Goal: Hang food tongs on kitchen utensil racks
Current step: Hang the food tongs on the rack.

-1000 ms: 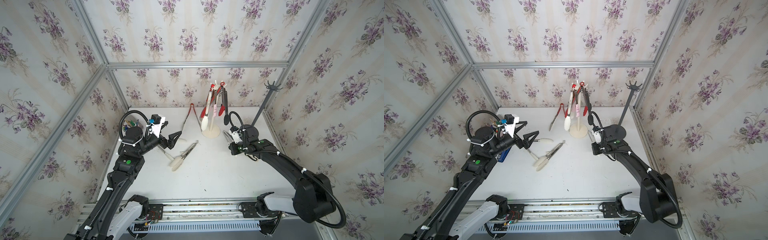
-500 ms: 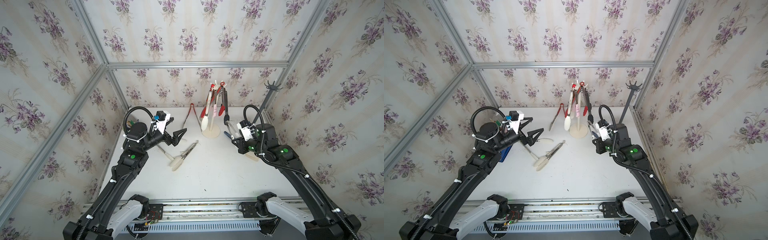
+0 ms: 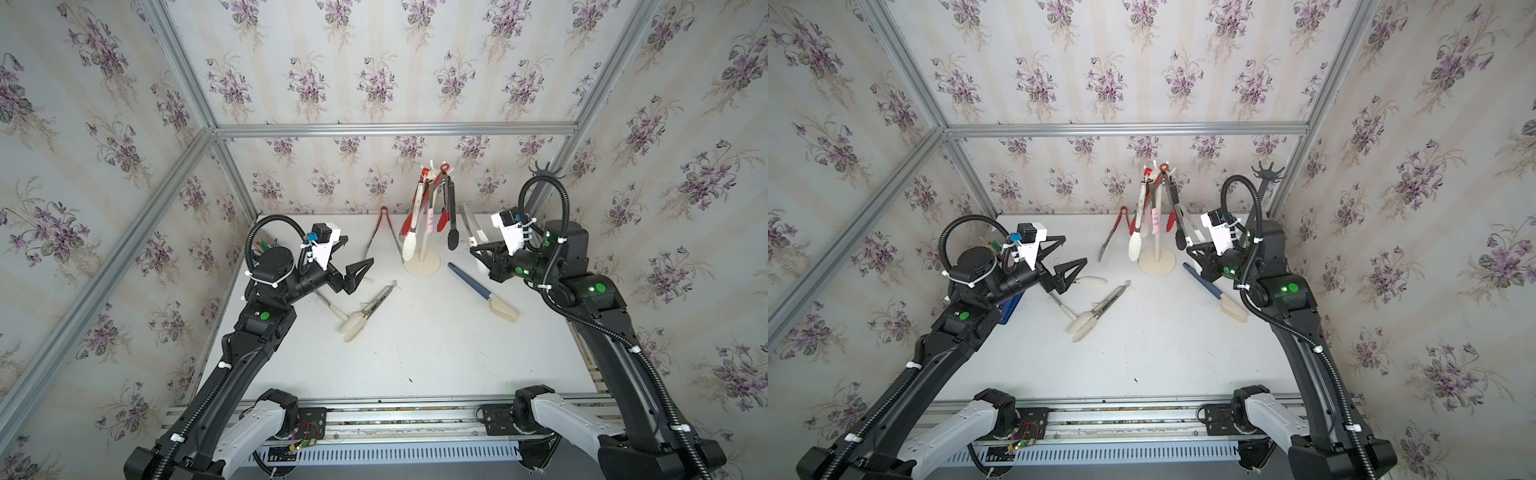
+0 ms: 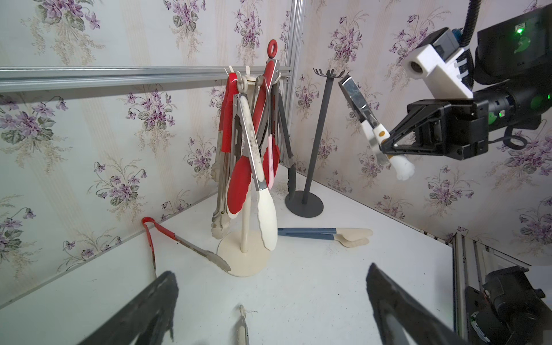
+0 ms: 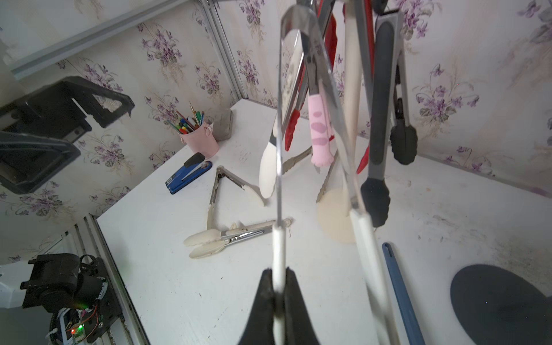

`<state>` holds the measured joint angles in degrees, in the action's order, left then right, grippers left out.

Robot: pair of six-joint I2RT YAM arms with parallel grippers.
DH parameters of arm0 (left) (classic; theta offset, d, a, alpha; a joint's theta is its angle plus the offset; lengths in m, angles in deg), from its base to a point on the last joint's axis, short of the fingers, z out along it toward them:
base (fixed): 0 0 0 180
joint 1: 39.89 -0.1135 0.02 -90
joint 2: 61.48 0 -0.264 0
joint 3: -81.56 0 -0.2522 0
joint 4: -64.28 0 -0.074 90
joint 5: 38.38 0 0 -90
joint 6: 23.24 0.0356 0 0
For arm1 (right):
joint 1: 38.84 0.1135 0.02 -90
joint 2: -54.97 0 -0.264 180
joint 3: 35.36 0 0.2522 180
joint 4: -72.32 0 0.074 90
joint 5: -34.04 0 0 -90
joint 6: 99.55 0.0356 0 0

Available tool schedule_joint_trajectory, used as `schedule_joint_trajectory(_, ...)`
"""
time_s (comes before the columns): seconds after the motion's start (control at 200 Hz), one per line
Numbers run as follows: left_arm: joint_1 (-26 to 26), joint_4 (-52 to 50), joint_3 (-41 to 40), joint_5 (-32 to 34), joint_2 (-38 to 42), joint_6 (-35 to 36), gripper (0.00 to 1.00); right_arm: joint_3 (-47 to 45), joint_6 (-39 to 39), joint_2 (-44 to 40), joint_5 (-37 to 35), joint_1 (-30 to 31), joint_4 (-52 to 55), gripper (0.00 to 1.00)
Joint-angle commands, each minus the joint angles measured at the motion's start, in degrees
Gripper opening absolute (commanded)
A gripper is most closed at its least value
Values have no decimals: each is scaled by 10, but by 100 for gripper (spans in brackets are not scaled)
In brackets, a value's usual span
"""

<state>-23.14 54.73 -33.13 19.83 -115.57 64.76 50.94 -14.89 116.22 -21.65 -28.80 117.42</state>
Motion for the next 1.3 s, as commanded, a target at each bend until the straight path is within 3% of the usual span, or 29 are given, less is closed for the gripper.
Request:
schedule_joint_trajectory(0.0,0,18,-3,-4,5,-2,99,17,-12,24,83,-29,-68,0)
schedule_joint_trajectory(0.575,1,-23,-31,0,59,-13,99,114,22,208,237,-109,-207,0)
schedule_joint_trajectory(0.849,2,-42,-36,0,76,-16,99,194,-51,315,295,-124,-184,0)
schedule_joint_trajectory(1.294,3,-64,-46,2,90,-16,99,307,-170,422,315,-125,-100,0)
